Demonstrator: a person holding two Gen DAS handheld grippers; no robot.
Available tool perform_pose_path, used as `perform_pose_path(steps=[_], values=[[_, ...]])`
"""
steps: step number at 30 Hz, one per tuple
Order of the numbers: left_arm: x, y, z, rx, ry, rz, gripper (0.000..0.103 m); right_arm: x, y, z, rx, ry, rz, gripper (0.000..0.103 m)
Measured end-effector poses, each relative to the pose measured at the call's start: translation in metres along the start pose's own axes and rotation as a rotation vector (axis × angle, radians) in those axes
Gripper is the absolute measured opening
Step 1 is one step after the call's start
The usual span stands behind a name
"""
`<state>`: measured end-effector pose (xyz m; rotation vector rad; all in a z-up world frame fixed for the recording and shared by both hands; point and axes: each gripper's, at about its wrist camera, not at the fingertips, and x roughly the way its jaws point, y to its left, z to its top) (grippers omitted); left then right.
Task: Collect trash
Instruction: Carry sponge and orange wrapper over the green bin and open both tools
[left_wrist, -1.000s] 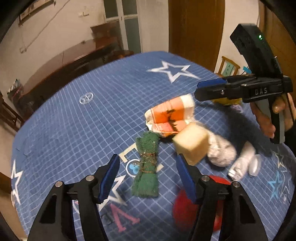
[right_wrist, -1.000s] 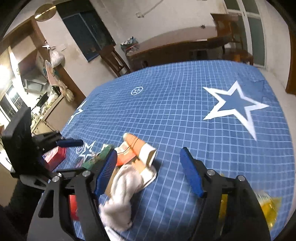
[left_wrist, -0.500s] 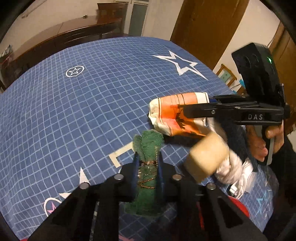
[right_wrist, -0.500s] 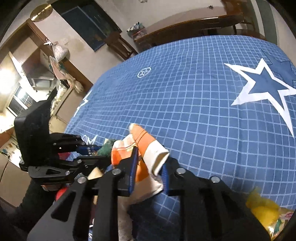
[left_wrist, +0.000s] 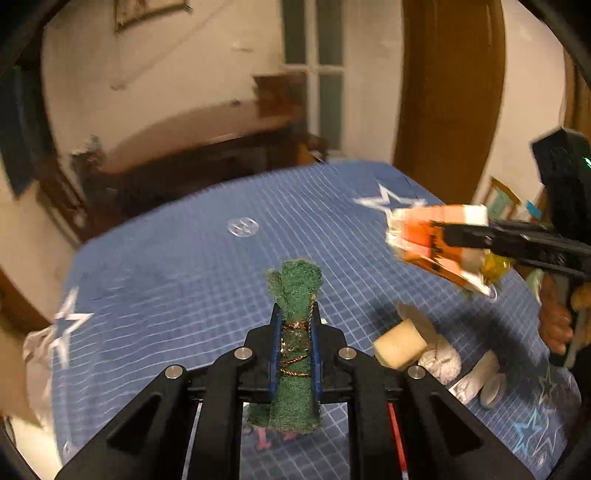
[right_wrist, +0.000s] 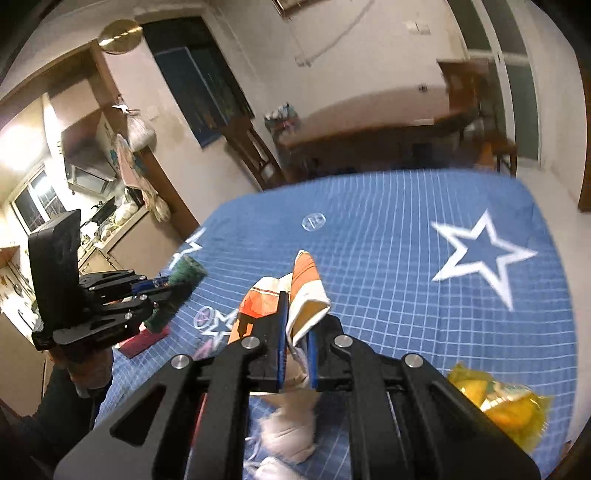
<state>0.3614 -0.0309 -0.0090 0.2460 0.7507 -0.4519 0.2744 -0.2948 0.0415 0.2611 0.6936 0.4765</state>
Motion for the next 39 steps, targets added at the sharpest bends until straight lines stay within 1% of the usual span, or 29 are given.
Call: perform_pose_path(steps=[4,6,7,10,14,17,19,21,24,25,31,39], values=[[-0.043,-0.015,-0.006,-0.047,-0.033,0.118,0.015,-0.036,0.03,-0.008,-0.067,-0.061,-0.038,0.007],[-0.058,-0.028,-0.01,-0.069,-0.045,0.154,0.015,-0.055,0.044,-0.018,-0.103,-0.086,-0.074,0.007],[-0.067,-0.036,-0.014,-0.078,-0.051,0.184,0.015,-0.061,0.049,-0.022,-0.116,-0.094,-0.089,0.007],[-0.083,-0.06,-0.022,-0.094,-0.06,0.214,0.014,-0.086,0.071,-0.045,-0.161,-0.127,-0.15,0.007],[-0.096,-0.097,-0.033,-0.089,-0.081,0.265,0.014,-0.114,0.084,-0.072,-0.192,-0.172,-0.193,0.008],[-0.106,-0.122,-0.04,-0.07,-0.09,0.249,0.014,-0.137,0.091,-0.092,-0.209,-0.214,-0.25,0.008],[-0.11,-0.146,-0.04,-0.045,-0.104,0.24,0.014,-0.152,0.09,-0.103,-0.2,-0.237,-0.283,0.008],[-0.112,-0.168,-0.039,-0.025,-0.116,0.225,0.015,-0.167,0.083,-0.11,-0.183,-0.25,-0.299,0.008],[-0.115,-0.205,-0.035,0.016,-0.142,0.209,0.014,-0.191,0.072,-0.121,-0.161,-0.275,-0.359,0.008],[-0.116,-0.22,-0.033,0.031,-0.152,0.197,0.014,-0.203,0.065,-0.124,-0.144,-0.292,-0.387,0.008],[-0.119,-0.291,-0.028,0.11,-0.182,0.121,0.014,-0.251,0.043,-0.142,-0.086,-0.358,-0.496,0.008],[-0.126,-0.385,-0.015,0.205,-0.222,0.016,0.014,-0.304,0.023,-0.164,-0.049,-0.424,-0.636,0.008]])
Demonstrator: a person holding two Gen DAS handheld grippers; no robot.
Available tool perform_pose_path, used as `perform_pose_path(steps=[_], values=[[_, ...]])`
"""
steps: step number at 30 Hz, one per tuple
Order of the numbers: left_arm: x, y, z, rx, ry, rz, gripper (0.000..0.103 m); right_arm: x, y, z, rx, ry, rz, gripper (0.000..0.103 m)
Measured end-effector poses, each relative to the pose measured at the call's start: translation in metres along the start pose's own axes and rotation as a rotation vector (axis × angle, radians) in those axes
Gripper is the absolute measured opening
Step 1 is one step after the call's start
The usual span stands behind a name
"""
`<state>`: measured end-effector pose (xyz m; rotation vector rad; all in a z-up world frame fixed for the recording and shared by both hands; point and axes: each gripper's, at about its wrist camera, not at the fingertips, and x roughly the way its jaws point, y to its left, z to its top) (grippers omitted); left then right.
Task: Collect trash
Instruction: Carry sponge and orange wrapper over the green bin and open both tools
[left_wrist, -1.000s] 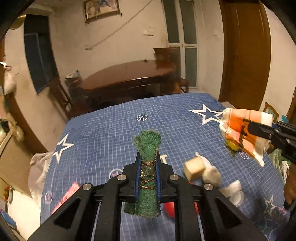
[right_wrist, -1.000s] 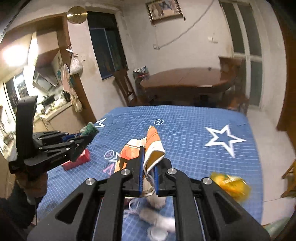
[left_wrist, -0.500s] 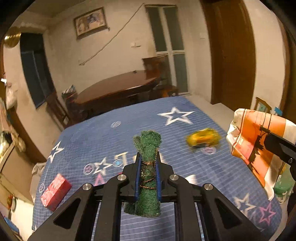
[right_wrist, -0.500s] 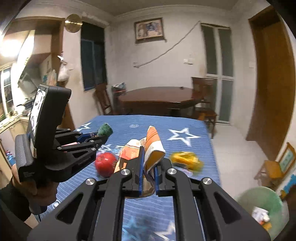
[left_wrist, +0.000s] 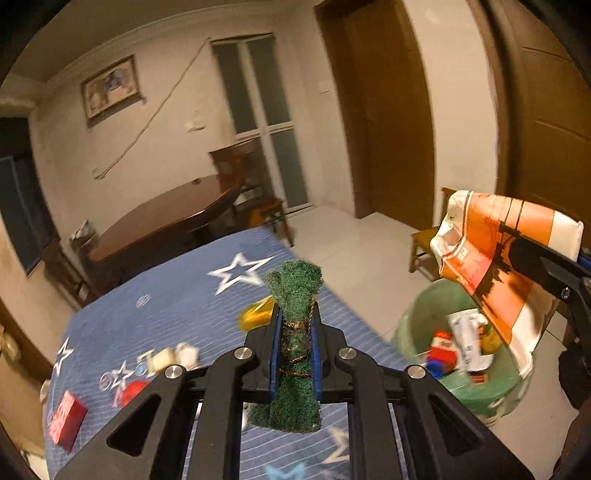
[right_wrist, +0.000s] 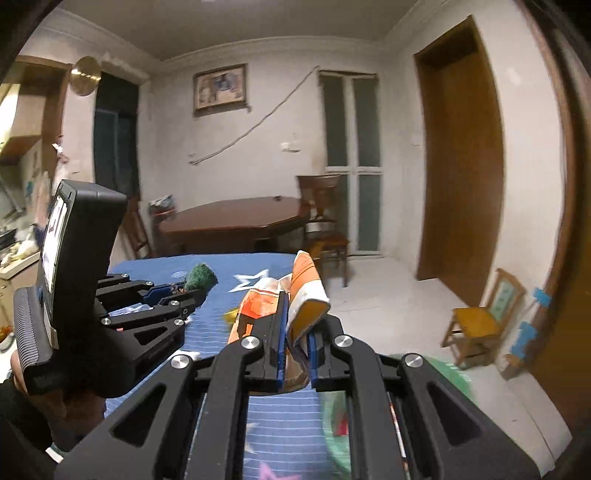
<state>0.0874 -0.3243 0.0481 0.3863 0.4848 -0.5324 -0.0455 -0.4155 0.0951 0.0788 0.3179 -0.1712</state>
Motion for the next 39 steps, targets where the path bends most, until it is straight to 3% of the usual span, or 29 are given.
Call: perform_pose_path(steps=[11,19,25,36,38,39], values=[[0.019,-0.101,0.036,0.09,-0.018,-0.125,0.014,-0.015,-0.066,-0.01,0.037,0.017,-0.186,0.008],[0.05,-0.144,0.044,0.115,0.007,-0.202,0.014,-0.008,-0.101,-0.025,0.082,0.056,-0.262,0.008],[0.074,-0.155,0.034,0.135,0.055,-0.209,0.014,-0.002,-0.115,-0.037,0.099,0.084,-0.264,0.008],[0.111,-0.144,0.017,0.151,0.138,-0.35,0.015,0.015,-0.133,-0.05,0.146,0.153,-0.25,0.008],[0.122,-0.145,0.016,0.137,0.155,-0.371,0.015,0.024,-0.135,-0.052,0.149,0.176,-0.233,0.011],[0.127,-0.145,0.016,0.127,0.157,-0.374,0.022,0.029,-0.137,-0.053,0.15,0.189,-0.227,0.011]])
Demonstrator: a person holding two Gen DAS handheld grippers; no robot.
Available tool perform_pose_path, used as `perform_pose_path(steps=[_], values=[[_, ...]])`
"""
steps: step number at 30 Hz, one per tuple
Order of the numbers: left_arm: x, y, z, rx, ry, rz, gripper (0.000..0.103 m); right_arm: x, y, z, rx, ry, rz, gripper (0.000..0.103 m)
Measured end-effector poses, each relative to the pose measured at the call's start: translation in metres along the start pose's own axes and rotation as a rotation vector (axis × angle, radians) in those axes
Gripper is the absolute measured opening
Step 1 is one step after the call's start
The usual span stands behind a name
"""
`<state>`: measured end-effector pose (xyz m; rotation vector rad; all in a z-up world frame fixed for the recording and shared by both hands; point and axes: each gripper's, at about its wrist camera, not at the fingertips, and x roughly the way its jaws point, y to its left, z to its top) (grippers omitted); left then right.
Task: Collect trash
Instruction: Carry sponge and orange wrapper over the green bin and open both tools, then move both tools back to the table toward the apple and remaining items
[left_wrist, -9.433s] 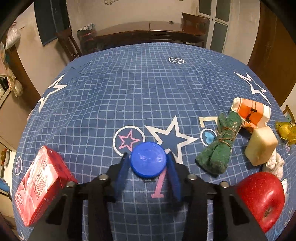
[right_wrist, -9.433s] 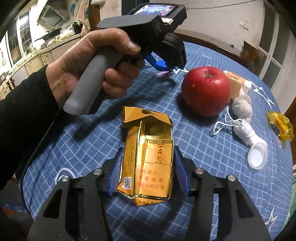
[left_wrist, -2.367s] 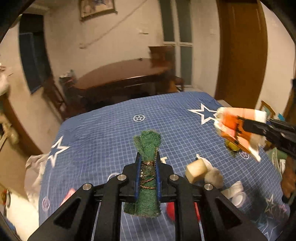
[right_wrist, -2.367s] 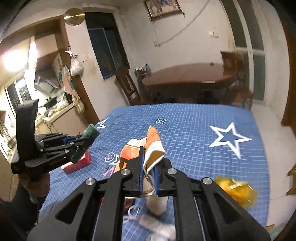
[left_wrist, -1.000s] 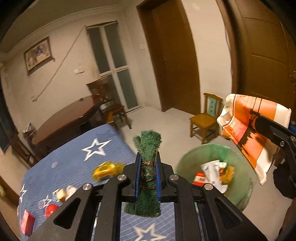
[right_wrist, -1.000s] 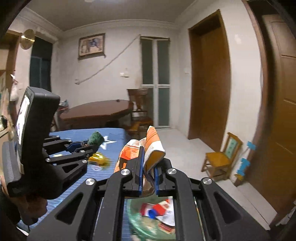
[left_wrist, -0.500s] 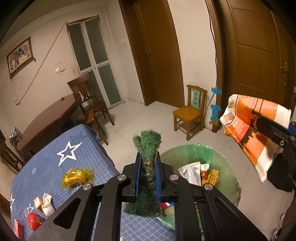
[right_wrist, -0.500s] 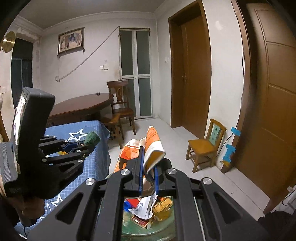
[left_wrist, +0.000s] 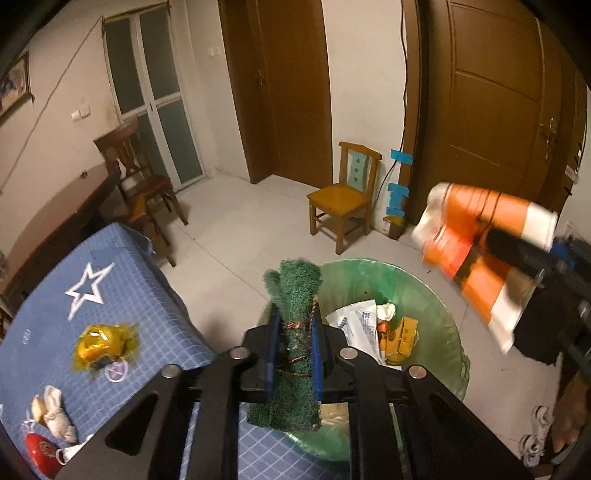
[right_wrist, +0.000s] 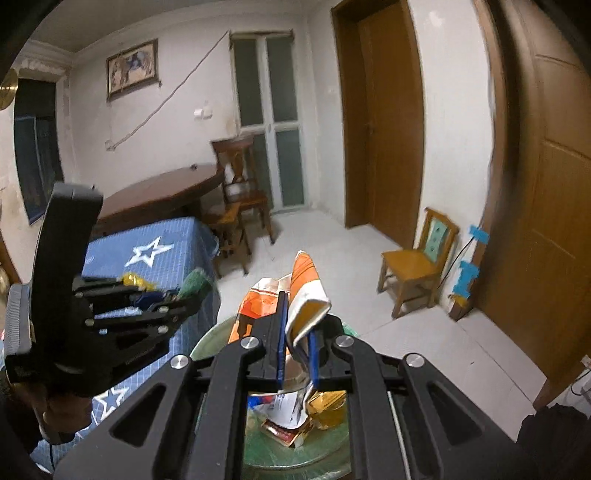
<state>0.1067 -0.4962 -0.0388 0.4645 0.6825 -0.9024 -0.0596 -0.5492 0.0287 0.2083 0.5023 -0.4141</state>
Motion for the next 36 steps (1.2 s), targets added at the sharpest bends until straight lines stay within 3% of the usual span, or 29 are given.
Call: perform_pose_path(steps=[1,2,3,11,16,19,27,36], values=[[0.005,0.001,0.001,-0.005,0.005,-0.004,0.037,0.01,-0.003,-0.001,0.007,0.021,0.003,0.014],[0.013,0.004,0.001,-0.013,0.019,-0.002,0.045,0.018,-0.005,-0.003,0.021,0.042,0.006,0.026],[0.017,0.006,0.0,-0.019,0.025,0.004,0.053,0.022,-0.008,-0.004,0.032,0.052,0.009,0.031],[0.027,0.025,-0.01,-0.019,0.048,0.018,0.054,0.028,-0.016,-0.014,0.078,0.065,0.0,0.033],[0.025,0.027,-0.023,0.012,0.047,0.063,0.054,0.027,-0.002,-0.013,0.043,0.065,0.012,0.033],[0.019,0.031,-0.031,0.014,0.041,0.074,0.059,0.027,0.006,-0.011,0.03,0.062,0.031,0.032],[-0.006,0.071,-0.065,-0.053,0.046,0.097,0.065,0.028,0.032,-0.002,-0.004,0.056,0.083,0.032],[-0.038,0.122,-0.101,-0.141,0.052,0.149,0.066,0.04,0.089,-0.002,-0.084,0.08,0.177,0.032]])
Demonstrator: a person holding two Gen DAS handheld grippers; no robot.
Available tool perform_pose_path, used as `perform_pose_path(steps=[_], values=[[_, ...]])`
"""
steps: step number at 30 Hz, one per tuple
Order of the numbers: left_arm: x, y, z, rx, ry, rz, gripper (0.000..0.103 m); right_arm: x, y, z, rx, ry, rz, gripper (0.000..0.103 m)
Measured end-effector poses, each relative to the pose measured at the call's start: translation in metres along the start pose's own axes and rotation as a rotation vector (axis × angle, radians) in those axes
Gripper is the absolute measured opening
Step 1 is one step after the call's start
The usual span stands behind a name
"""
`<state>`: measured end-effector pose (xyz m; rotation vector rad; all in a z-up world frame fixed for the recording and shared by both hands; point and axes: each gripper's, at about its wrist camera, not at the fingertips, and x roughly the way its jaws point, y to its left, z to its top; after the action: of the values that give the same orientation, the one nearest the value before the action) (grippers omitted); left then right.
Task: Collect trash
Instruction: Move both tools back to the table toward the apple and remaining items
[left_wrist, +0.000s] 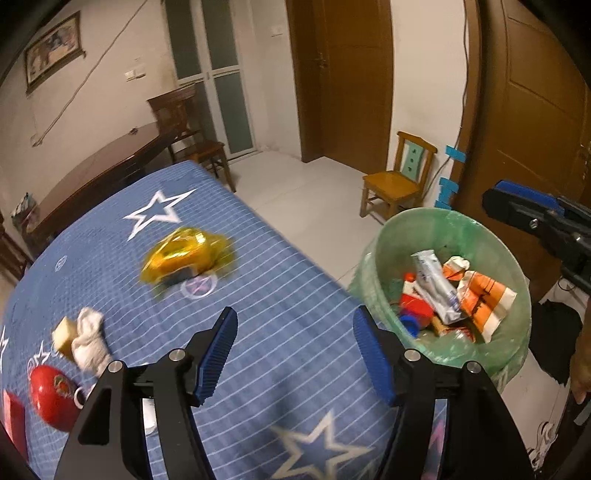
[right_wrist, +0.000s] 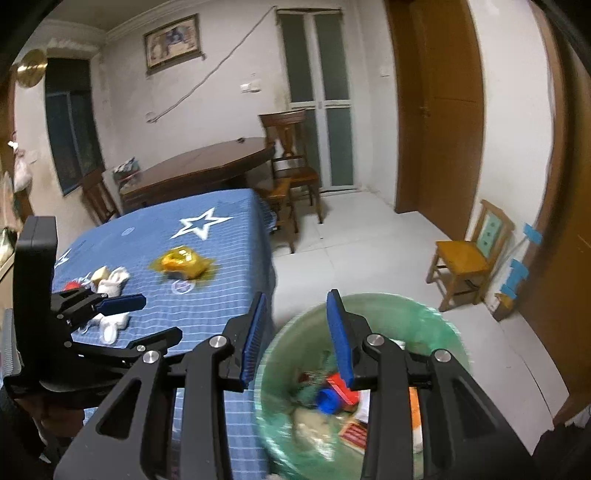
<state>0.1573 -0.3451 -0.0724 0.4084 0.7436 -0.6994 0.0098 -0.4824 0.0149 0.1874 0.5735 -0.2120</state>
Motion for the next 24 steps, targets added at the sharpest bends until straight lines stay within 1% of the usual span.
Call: perform_pose_path(steps=[4,7,9,12,14,17,18,19,20,21,22,24], values=[[-0.013,0.021,-0.008,-0.032,-0.009,0.024,0.067,0.012,0.026,-0.002,-0.039,0.022,0.041,0.032],[-0.026,0.045,-0.014,-0.066,-0.018,0.049,0.067,0.024,0.047,-0.006,-0.064,0.045,0.082,0.032],[-0.036,0.069,-0.016,-0.107,-0.024,0.073,0.068,0.031,0.06,-0.01,-0.083,0.064,0.105,0.032],[-0.048,0.108,-0.015,-0.16,-0.016,0.136,0.069,0.041,0.082,-0.013,-0.121,0.089,0.149,0.032],[-0.052,0.137,-0.011,-0.19,0.006,0.197,0.069,0.044,0.096,-0.016,-0.148,0.101,0.186,0.033],[-0.058,0.199,-0.002,-0.257,0.043,0.312,0.069,0.048,0.119,-0.022,-0.192,0.124,0.249,0.033],[-0.059,0.216,0.001,-0.274,0.05,0.332,0.069,0.05,0.128,-0.023,-0.209,0.131,0.267,0.034],[-0.06,0.23,0.004,-0.285,0.062,0.336,0.069,0.052,0.138,-0.027,-0.231,0.139,0.286,0.038],[-0.059,0.252,0.007,-0.309,0.088,0.333,0.069,0.053,0.145,-0.029,-0.246,0.143,0.298,0.043],[-0.057,0.267,0.009,-0.328,0.111,0.329,0.069,0.056,0.154,-0.031,-0.265,0.148,0.315,0.045],[-0.055,0.275,0.01,-0.337,0.127,0.326,0.069,0.058,0.16,-0.032,-0.277,0.153,0.325,0.049],[-0.043,0.29,0.011,-0.347,0.177,0.315,0.069,0.066,0.173,-0.033,-0.299,0.167,0.347,0.051]])
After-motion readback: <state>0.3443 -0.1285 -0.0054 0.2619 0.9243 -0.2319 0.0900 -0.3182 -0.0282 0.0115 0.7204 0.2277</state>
